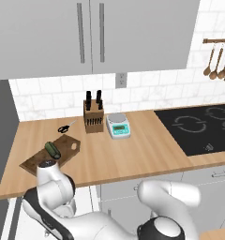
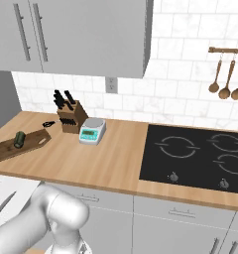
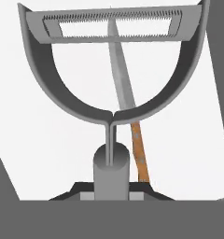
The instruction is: Place the appropriate cutting tool for cutting the cucumber skin on the cutting board.
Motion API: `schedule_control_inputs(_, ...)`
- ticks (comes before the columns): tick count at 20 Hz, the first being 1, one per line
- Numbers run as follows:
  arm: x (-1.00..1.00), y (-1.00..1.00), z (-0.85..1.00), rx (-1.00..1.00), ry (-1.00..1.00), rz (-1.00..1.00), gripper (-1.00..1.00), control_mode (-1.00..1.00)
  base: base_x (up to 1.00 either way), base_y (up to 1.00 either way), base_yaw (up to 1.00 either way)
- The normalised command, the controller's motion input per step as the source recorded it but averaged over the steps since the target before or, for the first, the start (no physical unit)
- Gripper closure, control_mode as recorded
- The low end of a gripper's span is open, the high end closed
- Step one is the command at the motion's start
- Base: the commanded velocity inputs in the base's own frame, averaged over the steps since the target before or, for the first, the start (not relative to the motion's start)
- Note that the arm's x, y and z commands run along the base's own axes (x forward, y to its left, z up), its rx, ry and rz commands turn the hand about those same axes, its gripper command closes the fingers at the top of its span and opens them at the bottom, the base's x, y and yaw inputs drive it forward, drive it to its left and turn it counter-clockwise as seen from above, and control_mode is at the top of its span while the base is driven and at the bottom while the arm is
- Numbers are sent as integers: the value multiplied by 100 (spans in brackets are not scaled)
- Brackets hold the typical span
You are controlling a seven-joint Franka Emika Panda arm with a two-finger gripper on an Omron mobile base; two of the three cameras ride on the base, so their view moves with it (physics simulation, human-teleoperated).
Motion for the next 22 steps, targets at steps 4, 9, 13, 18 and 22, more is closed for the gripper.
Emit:
schedule_control_inputs(4, -49, -11, 76, 0, -1, 0, 100, -100, 0, 0, 0)
schedule_control_inputs(9, -5, -2, 89, 0, -4, 0, 100, -100, 0, 0, 0)
schedule_control_inputs(13, 10, 0, 86, 0, -5, 0, 100, -100, 0, 0, 0)
schedule_control_inputs(18, 35, 3, 49, 0, 0, 0, 100, -100, 0, 0, 0)
schedule_control_inputs(22, 40, 7, 14, 0, 0, 0, 100, -100, 0, 0, 0)
